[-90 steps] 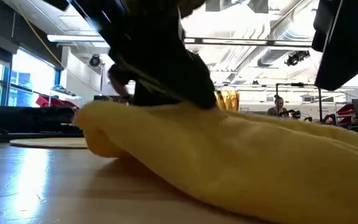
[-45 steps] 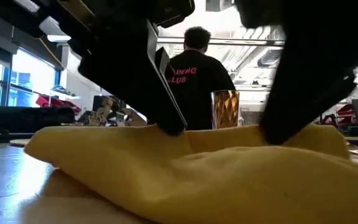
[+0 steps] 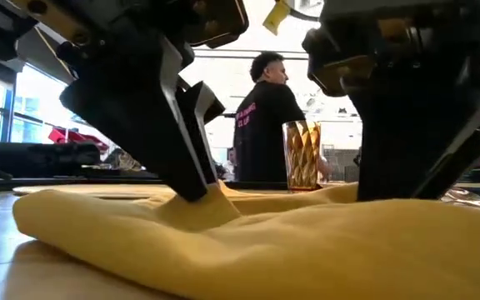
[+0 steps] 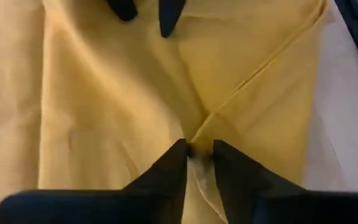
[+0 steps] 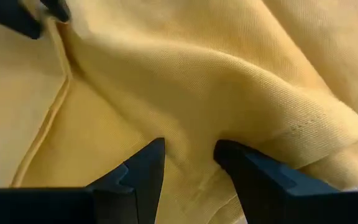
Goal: Set table place
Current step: Fold the yellow table napkin
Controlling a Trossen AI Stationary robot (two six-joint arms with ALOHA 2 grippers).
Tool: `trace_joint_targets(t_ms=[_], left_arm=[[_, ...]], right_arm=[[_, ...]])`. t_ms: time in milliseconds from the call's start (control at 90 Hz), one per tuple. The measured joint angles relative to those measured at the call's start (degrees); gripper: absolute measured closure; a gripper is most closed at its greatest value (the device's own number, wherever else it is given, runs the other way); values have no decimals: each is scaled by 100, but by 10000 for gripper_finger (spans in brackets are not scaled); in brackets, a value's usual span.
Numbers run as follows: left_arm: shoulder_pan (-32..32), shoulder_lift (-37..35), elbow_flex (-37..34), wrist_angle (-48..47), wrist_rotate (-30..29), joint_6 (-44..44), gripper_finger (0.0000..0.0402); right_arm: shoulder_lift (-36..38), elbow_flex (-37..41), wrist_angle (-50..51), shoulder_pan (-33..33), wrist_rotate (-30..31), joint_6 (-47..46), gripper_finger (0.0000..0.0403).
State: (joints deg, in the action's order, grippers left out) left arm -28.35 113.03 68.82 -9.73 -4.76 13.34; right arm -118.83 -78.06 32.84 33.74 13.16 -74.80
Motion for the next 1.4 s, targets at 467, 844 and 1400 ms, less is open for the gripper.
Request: trace_joint_targets(t_ms=[467,844,1400], left_arm=[[-60,0,0,82,3,70,346],[-384,-236,0,-69,108,271,400],[-897,-758,9,-703,-950,1056,401]], right_arm=[[-2,6,-13,2,-36,18,242],[-6,9,21,2,-48,50,242],[870,24,-391,452,-103,2932,162]])
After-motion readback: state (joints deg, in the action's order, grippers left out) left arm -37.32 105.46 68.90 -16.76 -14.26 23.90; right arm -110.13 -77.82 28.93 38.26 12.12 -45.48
